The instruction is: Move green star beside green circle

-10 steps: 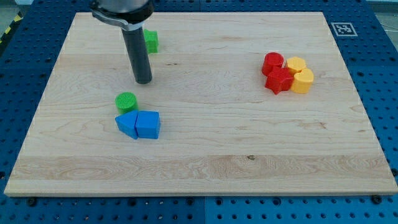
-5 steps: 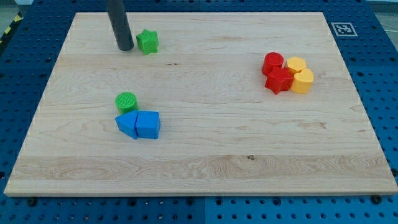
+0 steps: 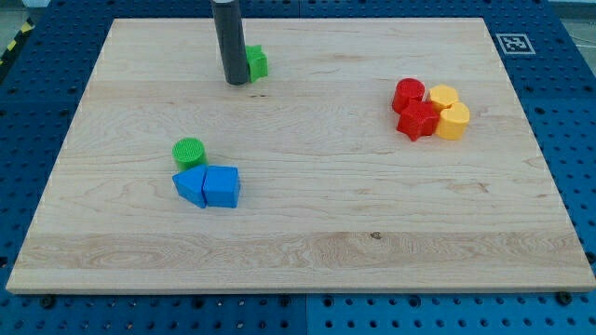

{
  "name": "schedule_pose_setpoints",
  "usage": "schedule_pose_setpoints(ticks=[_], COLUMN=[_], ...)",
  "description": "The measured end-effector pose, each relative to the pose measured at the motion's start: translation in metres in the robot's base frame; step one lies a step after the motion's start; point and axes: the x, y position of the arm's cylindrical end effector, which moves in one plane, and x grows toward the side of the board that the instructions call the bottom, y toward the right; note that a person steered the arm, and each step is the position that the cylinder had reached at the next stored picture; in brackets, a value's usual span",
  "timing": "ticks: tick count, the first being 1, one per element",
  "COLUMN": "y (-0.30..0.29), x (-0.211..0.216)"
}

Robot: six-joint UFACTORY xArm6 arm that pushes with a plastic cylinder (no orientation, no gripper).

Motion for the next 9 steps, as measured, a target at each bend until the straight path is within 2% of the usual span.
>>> schedule_pose_setpoints(ticks=[2, 3, 5, 7, 9], y=[0.012, 0.007, -0.051, 0.011, 0.02], x=[0.016, 0.004, -0.078, -0.078, -0.048])
